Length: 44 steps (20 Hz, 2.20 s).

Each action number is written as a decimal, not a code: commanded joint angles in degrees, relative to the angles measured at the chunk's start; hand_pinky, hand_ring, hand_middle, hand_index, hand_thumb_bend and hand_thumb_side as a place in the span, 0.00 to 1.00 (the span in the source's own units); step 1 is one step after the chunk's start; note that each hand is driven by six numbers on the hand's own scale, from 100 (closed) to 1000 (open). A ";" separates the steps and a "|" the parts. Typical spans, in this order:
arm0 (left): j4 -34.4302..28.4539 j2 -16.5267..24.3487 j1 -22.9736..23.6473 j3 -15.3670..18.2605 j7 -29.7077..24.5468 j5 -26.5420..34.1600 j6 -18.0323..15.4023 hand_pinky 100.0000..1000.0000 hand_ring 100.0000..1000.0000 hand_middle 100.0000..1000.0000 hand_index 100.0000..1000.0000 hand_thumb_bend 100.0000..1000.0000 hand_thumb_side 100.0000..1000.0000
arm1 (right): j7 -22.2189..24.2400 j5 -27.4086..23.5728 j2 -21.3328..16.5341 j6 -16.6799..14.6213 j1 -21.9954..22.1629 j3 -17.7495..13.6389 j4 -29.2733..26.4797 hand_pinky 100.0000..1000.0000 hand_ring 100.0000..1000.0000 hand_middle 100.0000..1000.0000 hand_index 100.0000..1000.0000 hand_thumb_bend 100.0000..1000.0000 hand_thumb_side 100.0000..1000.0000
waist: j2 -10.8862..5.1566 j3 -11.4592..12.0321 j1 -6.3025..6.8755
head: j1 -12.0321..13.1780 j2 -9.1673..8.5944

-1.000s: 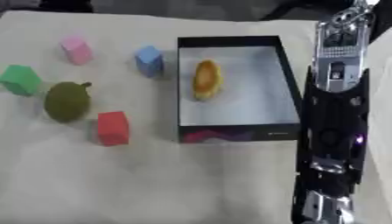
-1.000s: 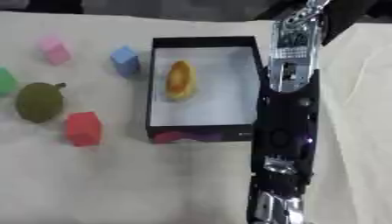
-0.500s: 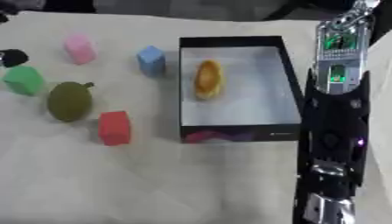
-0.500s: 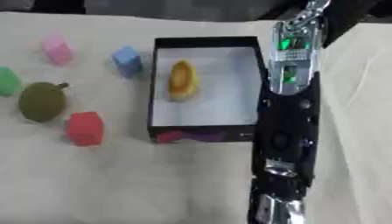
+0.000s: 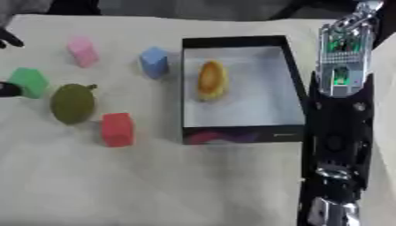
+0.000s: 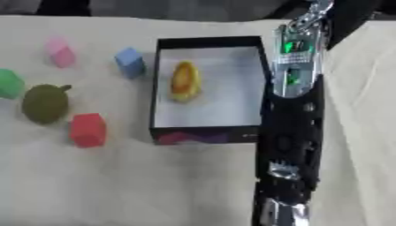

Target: Pick up objects on the table and place them in the box.

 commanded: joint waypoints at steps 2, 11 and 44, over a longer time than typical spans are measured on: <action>5.02 0.86 -2.80 -0.66 1.66 -6.32 -2.90 0.88 0.89 0.86 0.91 0.63 0.43 | -0.21 0.46 -0.29 0.33 -1.01 0.60 -0.10 0.78 0.70 0.70 0.80 0.00 0.55 | -2.21 0.07 0.71 | 0.77 0.29; 15.81 -3.22 -8.27 -1.28 3.56 -7.86 -7.18 0.87 0.88 0.86 0.92 0.66 0.34 | -0.32 0.35 -0.14 0.60 -1.61 0.57 0.78 0.78 0.70 0.70 0.80 0.00 0.55 | -1.77 0.19 0.30 | 1.91 0.29; 36.31 -14.13 -19.32 1.07 7.53 -19.81 -12.49 0.86 0.88 0.83 0.87 0.63 0.00 | -1.01 -1.15 -0.05 1.02 -3.04 0.88 3.32 0.78 0.70 0.70 0.80 0.00 0.58 | 0.86 -2.33 0.31 | 4.90 0.29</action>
